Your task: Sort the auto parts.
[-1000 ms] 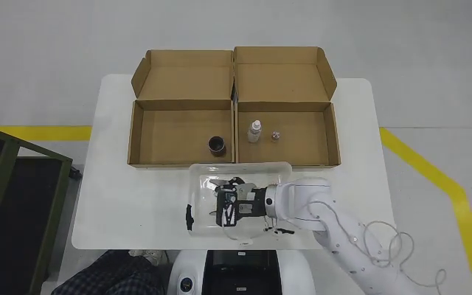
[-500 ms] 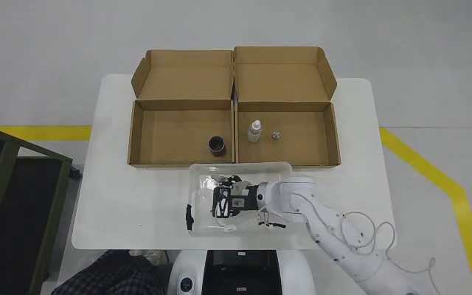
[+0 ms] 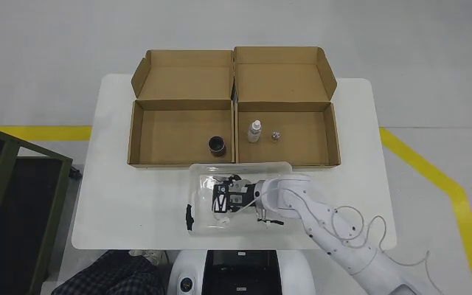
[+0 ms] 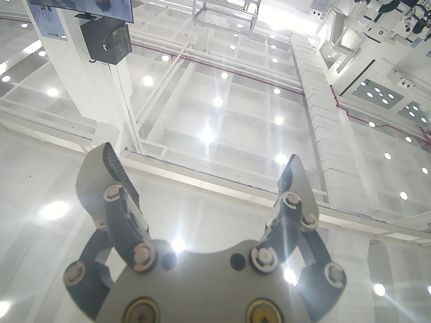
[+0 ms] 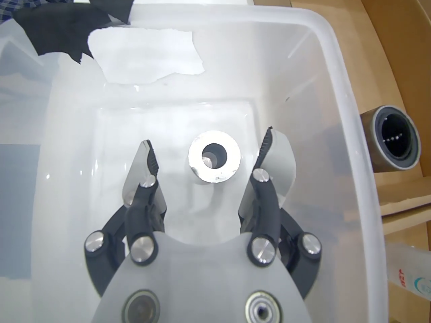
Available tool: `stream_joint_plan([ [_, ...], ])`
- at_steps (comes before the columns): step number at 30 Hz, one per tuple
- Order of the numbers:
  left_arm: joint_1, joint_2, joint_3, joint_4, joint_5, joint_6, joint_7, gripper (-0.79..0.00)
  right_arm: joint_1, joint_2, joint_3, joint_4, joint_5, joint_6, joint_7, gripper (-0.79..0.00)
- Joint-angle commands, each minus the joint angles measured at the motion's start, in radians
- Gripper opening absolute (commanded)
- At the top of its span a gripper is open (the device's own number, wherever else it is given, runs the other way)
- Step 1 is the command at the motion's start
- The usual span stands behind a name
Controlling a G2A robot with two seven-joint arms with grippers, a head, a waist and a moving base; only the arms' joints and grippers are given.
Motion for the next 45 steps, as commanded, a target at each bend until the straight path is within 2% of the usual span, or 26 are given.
stream_joint_plan([
  [1, 0.000, 0.000, 0.000, 0.000, 0.000, 0.000, 0.000, 0.000, 0.004, -0.002, -0.004, 0.009, 0.001, 0.001, -0.002, -0.363],
  [6, 0.000, 0.000, 0.000, 0.000, 0.000, 0.000, 0.000, 0.000, 0.012, -0.007, -0.010, 0.028, 0.008, 0.004, -0.007, -0.477],
  [7, 0.000, 0.000, 0.000, 0.000, 0.000, 0.000, 0.000, 0.000, 0.014, -0.008, -0.011, 0.030, 0.009, 0.002, -0.008, -0.545],
  [9, 0.000, 0.000, 0.000, 0.000, 0.000, 0.000, 0.000, 0.000, 0.015, -0.009, -0.011, 0.033, 0.011, 0.001, -0.009, -0.785],
  [18, 0.000, 0.000, 0.000, 0.000, 0.000, 0.000, 0.000, 0.000, 0.013, -0.002, 0.016, -0.027, 0.021, -0.039, -0.015, -0.785],
  [31, 0.000, 0.000, 0.000, 0.000, 0.000, 0.000, 0.000, 0.000, -0.056, 0.031, 0.121, -0.272, 0.058, -0.074, -0.008, -0.785],
  [45, 0.000, 0.000, 0.000, 0.000, 0.000, 0.000, 0.000, 0.000, -0.070, 0.053, 0.267, -0.475, 0.145, -0.072, -0.039, -0.785],
])
